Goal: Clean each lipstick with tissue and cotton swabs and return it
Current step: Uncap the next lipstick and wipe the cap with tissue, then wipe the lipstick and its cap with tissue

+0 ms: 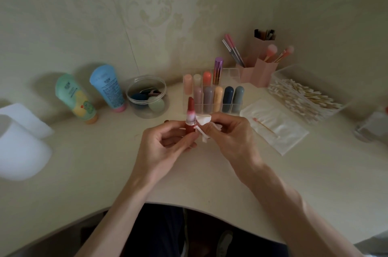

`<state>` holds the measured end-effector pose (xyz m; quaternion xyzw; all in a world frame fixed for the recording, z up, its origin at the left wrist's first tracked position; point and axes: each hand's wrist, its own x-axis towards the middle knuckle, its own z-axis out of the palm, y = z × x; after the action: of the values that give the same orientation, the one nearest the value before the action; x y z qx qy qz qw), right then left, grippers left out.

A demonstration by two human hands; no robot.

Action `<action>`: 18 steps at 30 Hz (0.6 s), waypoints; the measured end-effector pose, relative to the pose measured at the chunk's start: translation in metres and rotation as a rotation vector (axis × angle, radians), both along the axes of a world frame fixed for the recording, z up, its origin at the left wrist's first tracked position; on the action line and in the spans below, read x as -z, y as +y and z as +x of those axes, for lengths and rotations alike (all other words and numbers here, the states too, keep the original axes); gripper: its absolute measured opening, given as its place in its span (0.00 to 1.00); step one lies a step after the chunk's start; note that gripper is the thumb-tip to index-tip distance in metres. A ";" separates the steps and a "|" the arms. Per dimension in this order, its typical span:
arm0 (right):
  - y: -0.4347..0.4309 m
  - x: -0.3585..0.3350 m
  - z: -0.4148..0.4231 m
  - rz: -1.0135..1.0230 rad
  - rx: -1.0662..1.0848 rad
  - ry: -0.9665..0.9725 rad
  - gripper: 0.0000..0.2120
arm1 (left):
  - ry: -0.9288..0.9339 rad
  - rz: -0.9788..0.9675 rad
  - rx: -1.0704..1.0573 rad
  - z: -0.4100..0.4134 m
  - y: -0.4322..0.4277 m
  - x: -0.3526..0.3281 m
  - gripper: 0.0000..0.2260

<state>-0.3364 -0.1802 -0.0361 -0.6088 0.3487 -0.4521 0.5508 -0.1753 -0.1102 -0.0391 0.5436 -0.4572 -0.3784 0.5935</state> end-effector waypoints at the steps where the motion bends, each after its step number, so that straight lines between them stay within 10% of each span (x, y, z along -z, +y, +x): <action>1: -0.001 0.000 0.000 -0.025 0.013 0.030 0.05 | 0.001 0.006 0.012 0.000 0.000 -0.001 0.08; 18: -0.036 -0.013 -0.045 -0.040 0.291 0.427 0.05 | -0.249 0.113 -0.050 -0.011 -0.019 -0.005 0.06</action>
<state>-0.3814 -0.2162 -0.0233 -0.6447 0.5319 -0.3946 0.3818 -0.1864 -0.1289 -0.0341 0.6301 -0.4915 -0.3183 0.5099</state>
